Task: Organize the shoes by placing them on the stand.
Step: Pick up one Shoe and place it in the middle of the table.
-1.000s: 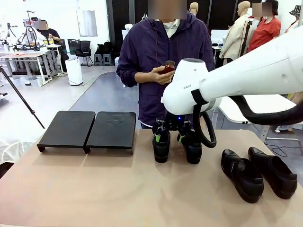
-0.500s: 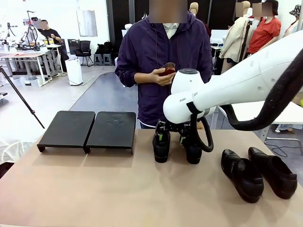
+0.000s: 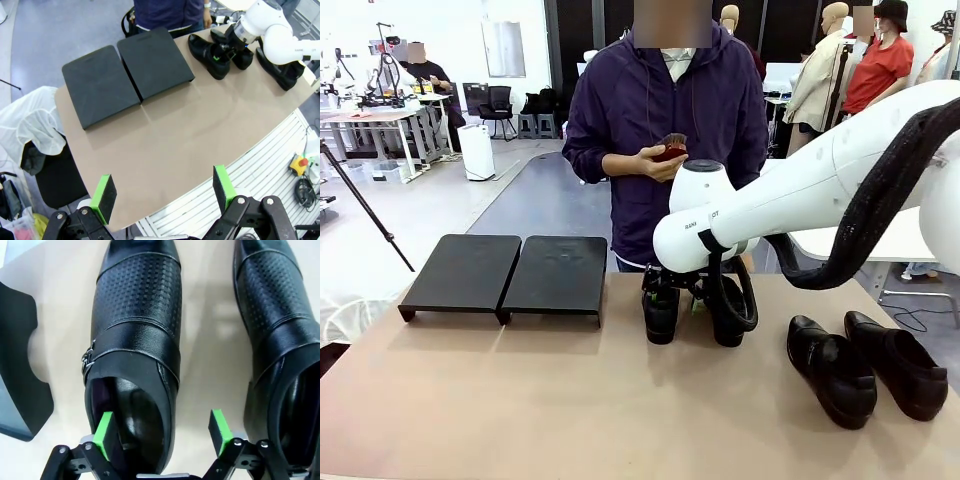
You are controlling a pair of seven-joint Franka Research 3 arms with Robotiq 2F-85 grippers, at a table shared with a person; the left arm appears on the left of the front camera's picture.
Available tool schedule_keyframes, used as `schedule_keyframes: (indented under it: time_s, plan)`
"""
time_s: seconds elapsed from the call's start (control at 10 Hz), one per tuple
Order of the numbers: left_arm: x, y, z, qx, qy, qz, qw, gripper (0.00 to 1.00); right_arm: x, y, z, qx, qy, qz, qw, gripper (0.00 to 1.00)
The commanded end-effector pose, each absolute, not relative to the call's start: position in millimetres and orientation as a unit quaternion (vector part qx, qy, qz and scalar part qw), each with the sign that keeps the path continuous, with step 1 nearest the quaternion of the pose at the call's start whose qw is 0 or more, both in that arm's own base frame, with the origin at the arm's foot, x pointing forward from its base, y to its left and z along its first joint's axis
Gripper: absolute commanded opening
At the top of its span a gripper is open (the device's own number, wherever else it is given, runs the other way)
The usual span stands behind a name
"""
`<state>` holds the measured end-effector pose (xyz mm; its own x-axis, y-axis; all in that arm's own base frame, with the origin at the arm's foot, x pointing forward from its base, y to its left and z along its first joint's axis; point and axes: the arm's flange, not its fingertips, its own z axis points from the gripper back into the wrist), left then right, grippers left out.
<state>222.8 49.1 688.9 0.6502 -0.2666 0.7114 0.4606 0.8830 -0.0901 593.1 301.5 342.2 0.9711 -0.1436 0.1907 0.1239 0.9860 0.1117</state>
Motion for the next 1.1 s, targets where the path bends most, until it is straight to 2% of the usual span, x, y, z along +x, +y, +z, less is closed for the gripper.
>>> schedule_keyframes:
  time_s: [0.0,0.1,1.0]
  plan:
    - [223,50,690,-0.134,-0.364,-0.205,0.898,1.00,599,308,345,0.024,-0.101,-0.089,0.991,0.26]
    - [223,50,690,-0.134,-0.364,-0.205,0.898,1.00,600,308,345,0.022,-0.099,-0.088,0.991,0.00]
    - [223,50,690,-0.134,-0.364,-0.205,0.898,1.00,591,311,362,0.028,-0.101,-0.078,0.991,0.00]
